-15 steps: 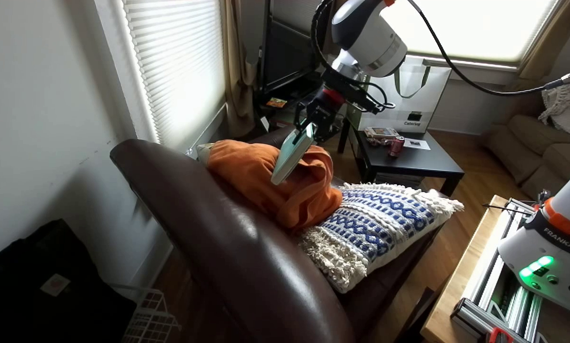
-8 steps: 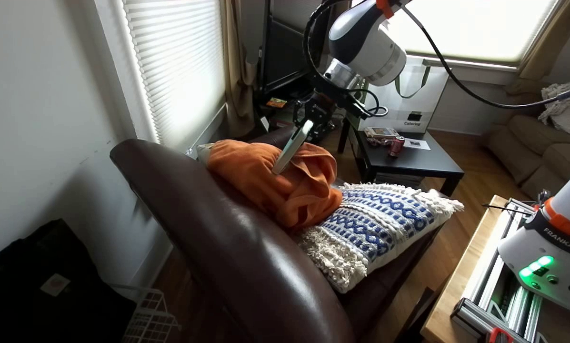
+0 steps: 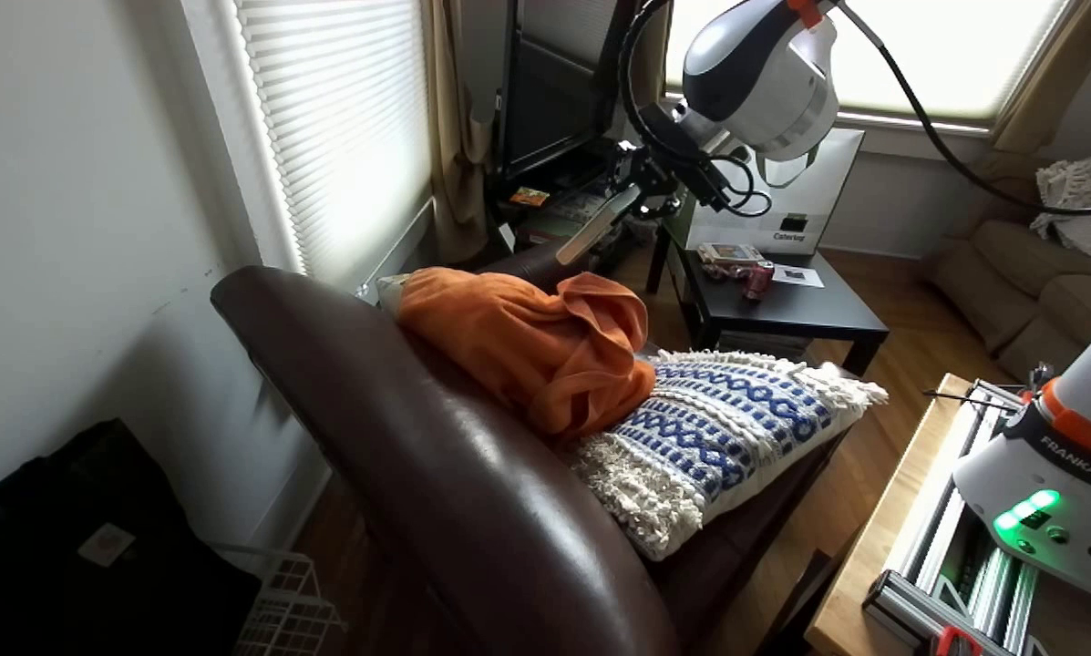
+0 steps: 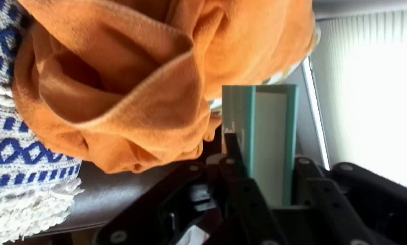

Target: Remove the book from the towel and put it on the chair

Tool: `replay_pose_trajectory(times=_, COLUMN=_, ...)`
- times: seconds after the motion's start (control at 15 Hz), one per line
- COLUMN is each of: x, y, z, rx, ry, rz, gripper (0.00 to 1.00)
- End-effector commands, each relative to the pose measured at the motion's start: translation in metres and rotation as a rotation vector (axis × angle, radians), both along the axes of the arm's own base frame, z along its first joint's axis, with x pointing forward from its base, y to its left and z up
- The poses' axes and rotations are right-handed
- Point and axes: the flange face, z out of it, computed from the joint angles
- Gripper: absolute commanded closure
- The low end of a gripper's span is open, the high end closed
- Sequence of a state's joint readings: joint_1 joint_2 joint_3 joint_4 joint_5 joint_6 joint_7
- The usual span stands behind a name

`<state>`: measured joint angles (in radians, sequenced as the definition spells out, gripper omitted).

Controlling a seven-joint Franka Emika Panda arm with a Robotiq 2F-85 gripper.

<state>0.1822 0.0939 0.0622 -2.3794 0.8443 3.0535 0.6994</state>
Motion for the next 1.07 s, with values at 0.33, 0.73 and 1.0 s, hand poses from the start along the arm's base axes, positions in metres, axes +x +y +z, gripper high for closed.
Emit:
replay_pose_trajectory(times=0.33, x=0.070, y=-0.183, z=0.040, rx=0.214, ry=-0.090, rz=-0.245, gripper=0.93)
replay_pose_trajectory(times=0.73, x=0.144, y=-0.224, z=-0.048, rx=0.416, ry=0.094, rz=-0.095, gripper=0.93)
replay_pose_trajectory(times=1.0, x=0.142, y=-0.221, z=-0.082, rx=0.464, ry=0.163, rz=-0.067, gripper=0.73)
